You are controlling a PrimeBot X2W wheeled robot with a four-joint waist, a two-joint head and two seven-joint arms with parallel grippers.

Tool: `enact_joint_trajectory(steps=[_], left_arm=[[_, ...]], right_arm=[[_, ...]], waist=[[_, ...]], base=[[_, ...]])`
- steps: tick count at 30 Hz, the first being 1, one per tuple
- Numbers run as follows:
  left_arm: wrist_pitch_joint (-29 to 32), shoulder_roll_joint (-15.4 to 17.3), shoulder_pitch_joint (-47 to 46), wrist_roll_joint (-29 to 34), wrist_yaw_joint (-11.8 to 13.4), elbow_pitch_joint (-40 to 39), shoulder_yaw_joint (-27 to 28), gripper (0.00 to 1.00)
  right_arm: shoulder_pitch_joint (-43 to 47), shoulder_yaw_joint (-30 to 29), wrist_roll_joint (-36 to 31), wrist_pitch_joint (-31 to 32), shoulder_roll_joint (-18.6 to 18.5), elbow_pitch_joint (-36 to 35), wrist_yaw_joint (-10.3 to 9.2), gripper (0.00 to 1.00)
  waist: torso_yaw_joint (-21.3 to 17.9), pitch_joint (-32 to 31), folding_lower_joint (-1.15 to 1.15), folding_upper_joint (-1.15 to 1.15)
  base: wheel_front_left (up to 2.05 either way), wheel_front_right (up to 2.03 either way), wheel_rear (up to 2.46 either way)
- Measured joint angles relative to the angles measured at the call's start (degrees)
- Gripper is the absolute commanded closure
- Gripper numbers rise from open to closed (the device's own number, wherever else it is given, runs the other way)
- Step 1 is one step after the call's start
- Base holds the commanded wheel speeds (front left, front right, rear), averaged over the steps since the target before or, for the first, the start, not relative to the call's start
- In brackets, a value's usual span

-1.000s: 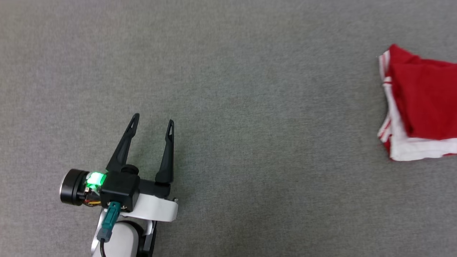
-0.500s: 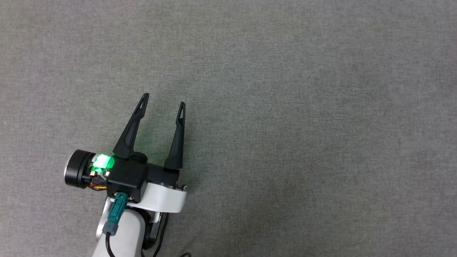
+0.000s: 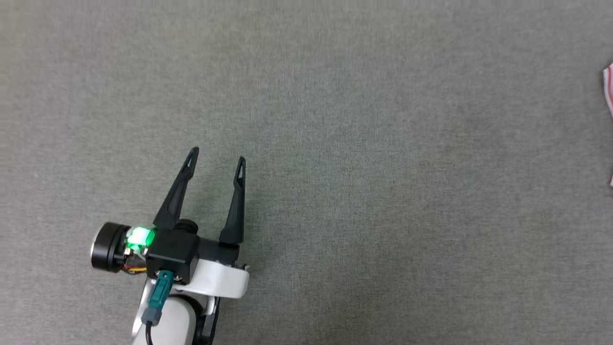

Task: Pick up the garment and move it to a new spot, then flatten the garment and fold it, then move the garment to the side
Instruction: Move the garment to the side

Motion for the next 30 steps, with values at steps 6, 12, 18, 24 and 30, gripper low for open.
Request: enact_joint_trajectory(steps=[6,12,18,24,30], left_arm=[[0.0,-0.3,3.2,-0.9,0.8,0.8,0.4,0.00],[0.0,-0.6,6.3,-1.8,1.1,1.6,1.6,0.00],[0.0,-0.8,8.9,-2.4,1.1,2.2,2.6,0.00],[0.0,-0.9,10.9,-2.7,0.9,2.8,3.6,0.00],[0.0,-1.1,12.5,-2.7,0.6,3.5,4.3,0.00]], right_arm=[[3.3,-5.1,-4.7,-10.8,3.4,-7.8,0.00,0.00],[7.4,-9.9,-9.8,-22.4,12.4,-18.3,0.01,0.00],[12.7,-9.1,-12.2,-30.1,22.7,-27.7,0.01,0.00],[18.4,-4.8,-12.3,-34.7,29.9,-31.9,0.00,0.00],[24.0,-0.7,-10.8,-36.5,35.5,-31.7,0.01,0.00]], waist=[[0.2,-5.4,-0.01,0.00],[0.9,-10.4,-0.01,0.00],[2.1,-14.8,-0.01,0.00],[3.5,-18.3,-0.01,0.00],[4.2,-21.0,-0.01,0.00]], base=[[0.00,0.00,0.00],[0.00,0.00,0.00],[0.00,0.00,0.00],[0.00,0.00,0.00],[0.00,0.00,0.00]])
